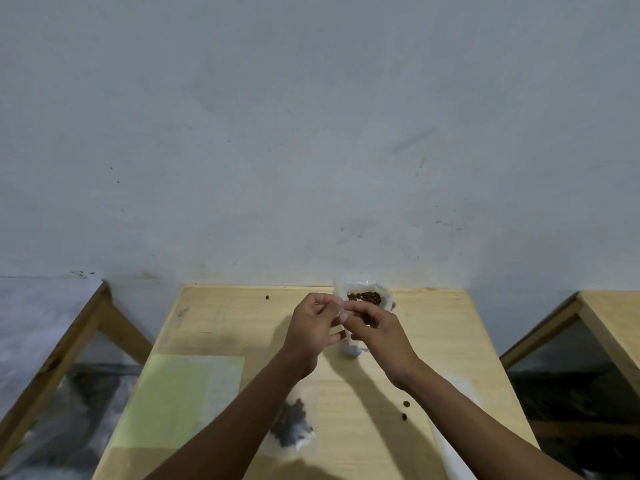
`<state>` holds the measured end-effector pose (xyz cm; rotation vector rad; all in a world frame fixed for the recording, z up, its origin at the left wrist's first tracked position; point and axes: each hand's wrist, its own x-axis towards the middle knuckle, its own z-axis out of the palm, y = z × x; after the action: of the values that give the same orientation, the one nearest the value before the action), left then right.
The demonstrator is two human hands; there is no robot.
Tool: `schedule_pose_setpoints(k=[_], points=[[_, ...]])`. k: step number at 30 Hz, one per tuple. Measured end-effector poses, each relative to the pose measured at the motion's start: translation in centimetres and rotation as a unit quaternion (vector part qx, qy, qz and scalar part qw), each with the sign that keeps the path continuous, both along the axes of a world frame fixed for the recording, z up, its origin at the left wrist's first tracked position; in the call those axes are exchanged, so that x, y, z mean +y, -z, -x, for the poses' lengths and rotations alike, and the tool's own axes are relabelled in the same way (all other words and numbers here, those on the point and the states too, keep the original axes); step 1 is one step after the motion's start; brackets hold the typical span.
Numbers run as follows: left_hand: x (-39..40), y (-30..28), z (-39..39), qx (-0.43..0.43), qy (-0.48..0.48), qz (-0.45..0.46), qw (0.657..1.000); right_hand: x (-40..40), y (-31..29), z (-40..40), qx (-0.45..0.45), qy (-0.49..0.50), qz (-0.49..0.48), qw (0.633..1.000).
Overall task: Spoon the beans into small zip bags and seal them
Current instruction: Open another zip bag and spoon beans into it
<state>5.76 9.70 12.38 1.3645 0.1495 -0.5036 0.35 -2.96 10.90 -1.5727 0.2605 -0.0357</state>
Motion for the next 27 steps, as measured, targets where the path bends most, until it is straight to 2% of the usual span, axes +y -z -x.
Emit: schedule_pose_setpoints(k=[6, 9, 15, 22, 27], points=[[0.2, 0.3, 0.2, -0.009, 0.006, -0.029, 1.0, -0.1, 0.3, -0.2, 0.046, 0.002, -0.052, 0.998], [-0.2, 0.4, 0.5, -0.009, 0.003, -0.026, 1.0, -0.3, 0.6, -0.3, 0.056, 0.014, -0.048, 0.997], [-1.2, 0.6, 1.1, -0.005, -0.009, -0.031, 0.999, 0.0, 1.1, -0.2, 0.035, 0.06, 0.113, 0.991], [-1.0, 2.4, 0.6, -0.006, -0.009, -0.109, 0.994, -0.3, 1.9, 0.3, 0.067, 0.07, 0.171, 0.981], [-1.5, 2.8, 1.3, -0.048, -0.017, -0.166, 0.985, 0.0, 2.7, 0.3, 0.06, 0.083, 0.246, 0.964]])
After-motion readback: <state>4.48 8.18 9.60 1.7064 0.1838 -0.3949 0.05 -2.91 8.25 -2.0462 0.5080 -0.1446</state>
